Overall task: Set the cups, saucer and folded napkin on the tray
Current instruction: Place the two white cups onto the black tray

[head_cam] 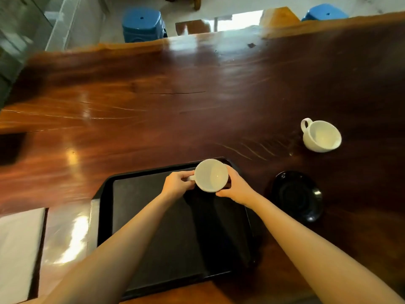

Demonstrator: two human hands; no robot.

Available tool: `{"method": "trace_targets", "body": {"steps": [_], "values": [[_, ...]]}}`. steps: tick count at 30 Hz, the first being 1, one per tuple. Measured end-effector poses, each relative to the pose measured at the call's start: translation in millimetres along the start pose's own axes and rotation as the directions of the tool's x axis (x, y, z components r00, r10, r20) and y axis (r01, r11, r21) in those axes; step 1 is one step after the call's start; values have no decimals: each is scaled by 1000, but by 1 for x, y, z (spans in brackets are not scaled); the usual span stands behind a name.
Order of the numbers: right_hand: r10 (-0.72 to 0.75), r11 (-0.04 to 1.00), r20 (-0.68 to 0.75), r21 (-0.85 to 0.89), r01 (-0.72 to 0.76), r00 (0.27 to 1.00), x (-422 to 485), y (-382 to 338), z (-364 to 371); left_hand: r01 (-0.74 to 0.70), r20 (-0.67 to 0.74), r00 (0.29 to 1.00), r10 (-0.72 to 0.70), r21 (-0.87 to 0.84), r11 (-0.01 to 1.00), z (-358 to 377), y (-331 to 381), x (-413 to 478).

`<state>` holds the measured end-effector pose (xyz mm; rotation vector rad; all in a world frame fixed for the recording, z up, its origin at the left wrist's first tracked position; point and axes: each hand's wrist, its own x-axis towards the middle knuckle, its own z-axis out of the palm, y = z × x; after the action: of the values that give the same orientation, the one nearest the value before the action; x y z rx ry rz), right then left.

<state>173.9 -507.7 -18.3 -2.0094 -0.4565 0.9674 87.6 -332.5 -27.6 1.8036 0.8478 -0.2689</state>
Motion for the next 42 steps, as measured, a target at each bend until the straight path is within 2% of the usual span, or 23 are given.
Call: {"method": "trace_targets", "body": {"steps": [6,10,14,18,20,24,27,36,39,42], "values": [[16,999,28,-43,-15,999,4,0,-5,-16,30,999,13,91,996,-3,7,-2],[130,989,122,-85,-120,984,9,-8,-18,-66,113,993,30,328,942,-19,15,-4],[279,947,266,-233,-219,923,19,-21,-48,-50,83,996,11,483,874,-47,42,-6],[289,931,377,-323,-167,880,17,-44,-92,-95,46,995,83,515,852,-50,95,-1],[302,915,392,-374,-150,869,13,-50,-117,-110,97,993,73,474,873,-37,122,6],[348,877,353,-451,-168,868,1,-47,-168,-179,285,958,39,486,855,4,176,15],[380,865,291,-449,-226,878,-9,-28,-207,-238,362,931,39,523,818,41,207,23],[544,816,126,-308,-489,829,-35,76,-298,-307,474,879,-45,636,708,140,241,57],[563,811,71,-242,-533,824,-37,104,-311,-308,491,867,-83,660,685,168,248,73],[530,844,12,-98,-527,848,-34,126,-318,-309,496,864,-84,655,690,197,260,88]]}}
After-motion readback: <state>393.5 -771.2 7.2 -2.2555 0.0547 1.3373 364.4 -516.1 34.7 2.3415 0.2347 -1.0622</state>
